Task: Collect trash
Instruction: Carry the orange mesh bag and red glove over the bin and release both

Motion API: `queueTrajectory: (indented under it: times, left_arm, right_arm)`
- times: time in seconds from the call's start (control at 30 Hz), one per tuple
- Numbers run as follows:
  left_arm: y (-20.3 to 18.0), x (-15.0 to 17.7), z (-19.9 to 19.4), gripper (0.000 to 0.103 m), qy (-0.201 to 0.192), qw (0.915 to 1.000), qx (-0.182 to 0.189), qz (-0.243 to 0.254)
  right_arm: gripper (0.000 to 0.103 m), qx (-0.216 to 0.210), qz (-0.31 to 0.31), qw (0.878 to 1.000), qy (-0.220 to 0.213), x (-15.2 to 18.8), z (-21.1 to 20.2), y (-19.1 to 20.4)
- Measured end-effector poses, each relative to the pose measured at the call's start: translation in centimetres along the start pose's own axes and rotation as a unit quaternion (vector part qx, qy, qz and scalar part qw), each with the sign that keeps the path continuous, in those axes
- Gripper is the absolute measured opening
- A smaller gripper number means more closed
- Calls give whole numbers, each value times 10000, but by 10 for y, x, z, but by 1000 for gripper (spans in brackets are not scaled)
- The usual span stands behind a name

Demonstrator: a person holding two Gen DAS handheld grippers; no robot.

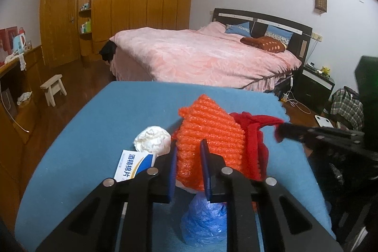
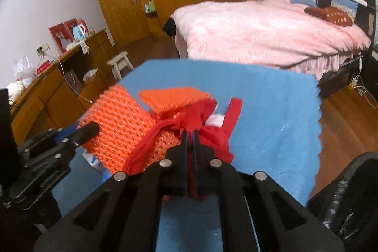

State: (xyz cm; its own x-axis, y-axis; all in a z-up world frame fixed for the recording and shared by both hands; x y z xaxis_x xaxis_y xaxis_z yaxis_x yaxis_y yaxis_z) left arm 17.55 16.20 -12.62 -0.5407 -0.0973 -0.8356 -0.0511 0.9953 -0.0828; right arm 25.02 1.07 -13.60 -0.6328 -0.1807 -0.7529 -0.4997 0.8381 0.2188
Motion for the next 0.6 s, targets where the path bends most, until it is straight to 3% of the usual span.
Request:
queueTrajectory:
  times: [0.27,0.6]
  left_arm:
    - [-20,-17,-17,17,-200,9995,178,149]
    - [-44,-36,-30,17,-375,9986,312,221]
  right_arm:
    - [3,-22,67,9990,-435,-21,-49,-12]
    - [3,336,-19,9952,-919,-40,-112,-37]
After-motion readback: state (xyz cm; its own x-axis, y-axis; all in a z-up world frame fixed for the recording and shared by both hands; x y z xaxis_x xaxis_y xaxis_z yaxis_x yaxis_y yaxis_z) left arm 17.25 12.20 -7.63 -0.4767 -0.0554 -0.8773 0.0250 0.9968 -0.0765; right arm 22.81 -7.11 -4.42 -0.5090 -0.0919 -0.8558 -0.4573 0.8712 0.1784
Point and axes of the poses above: each gripper's, at about its wrist camera, not at the fingertips, and z roughly the way its jaws point, y to its left, x to its underside, the point moved 4 cm from there along z, roughly the way its jaws point, and after that the axes turned 1 degree about -y, right-handed, at the moved point
